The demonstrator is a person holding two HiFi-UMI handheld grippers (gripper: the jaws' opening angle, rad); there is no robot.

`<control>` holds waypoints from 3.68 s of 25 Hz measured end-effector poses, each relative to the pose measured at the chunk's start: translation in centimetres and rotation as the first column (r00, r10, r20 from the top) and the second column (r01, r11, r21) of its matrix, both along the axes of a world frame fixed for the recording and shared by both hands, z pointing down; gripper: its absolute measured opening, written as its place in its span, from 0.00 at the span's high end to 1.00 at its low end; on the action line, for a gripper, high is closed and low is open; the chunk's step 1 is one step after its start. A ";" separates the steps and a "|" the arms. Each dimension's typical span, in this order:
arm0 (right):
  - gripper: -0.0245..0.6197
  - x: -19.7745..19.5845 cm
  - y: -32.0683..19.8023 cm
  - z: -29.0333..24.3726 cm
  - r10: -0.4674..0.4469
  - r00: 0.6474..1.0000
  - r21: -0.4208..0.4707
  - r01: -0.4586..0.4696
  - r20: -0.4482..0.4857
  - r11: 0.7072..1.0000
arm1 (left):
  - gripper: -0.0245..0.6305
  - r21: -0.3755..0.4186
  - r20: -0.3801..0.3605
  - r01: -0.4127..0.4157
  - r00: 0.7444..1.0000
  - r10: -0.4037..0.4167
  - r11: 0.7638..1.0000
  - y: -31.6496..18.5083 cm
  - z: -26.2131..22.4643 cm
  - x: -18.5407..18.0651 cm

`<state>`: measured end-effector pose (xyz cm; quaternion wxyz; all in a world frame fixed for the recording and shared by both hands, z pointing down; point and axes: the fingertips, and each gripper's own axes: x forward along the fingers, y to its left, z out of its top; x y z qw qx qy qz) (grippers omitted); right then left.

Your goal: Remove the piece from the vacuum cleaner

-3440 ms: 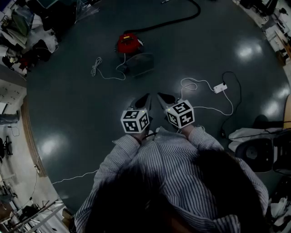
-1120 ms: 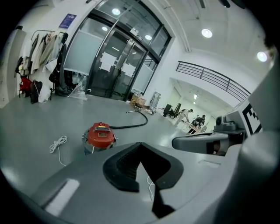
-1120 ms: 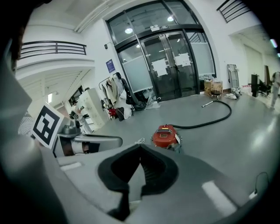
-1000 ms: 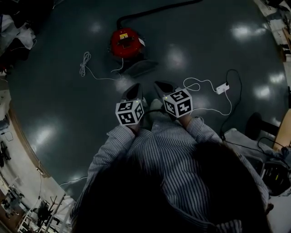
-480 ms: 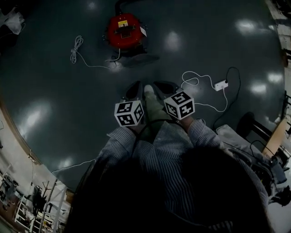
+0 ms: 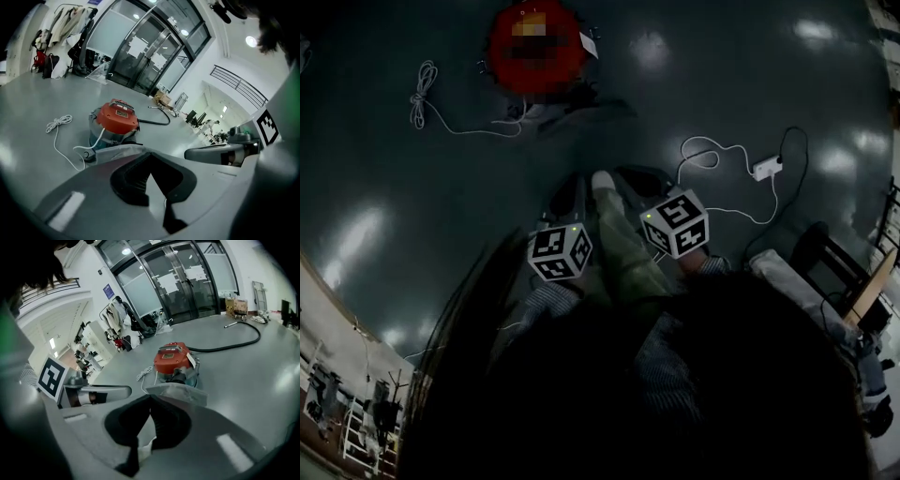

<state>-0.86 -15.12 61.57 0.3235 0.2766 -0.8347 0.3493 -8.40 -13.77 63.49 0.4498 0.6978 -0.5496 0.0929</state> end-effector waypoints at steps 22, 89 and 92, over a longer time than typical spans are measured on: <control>0.83 -1.8 -8.6 12.4 -0.309 0.914 0.168 0.358 -0.261 0.918 | 0.77 -0.071 0.407 -0.352 0.844 0.350 0.933 -8.2 12.7 -2.2; 0.92 1.4 -0.3 -21.2 -0.230 0.936 0.294 0.306 -0.267 0.905 | 0.91 -0.008 0.268 -0.441 0.864 0.426 0.898 2.3 -21.2 1.6; 0.92 1.4 -0.2 -24.4 -0.227 0.945 0.340 0.299 -0.237 0.892 | 0.91 0.037 0.220 -0.410 0.893 0.392 0.912 2.1 -24.8 1.5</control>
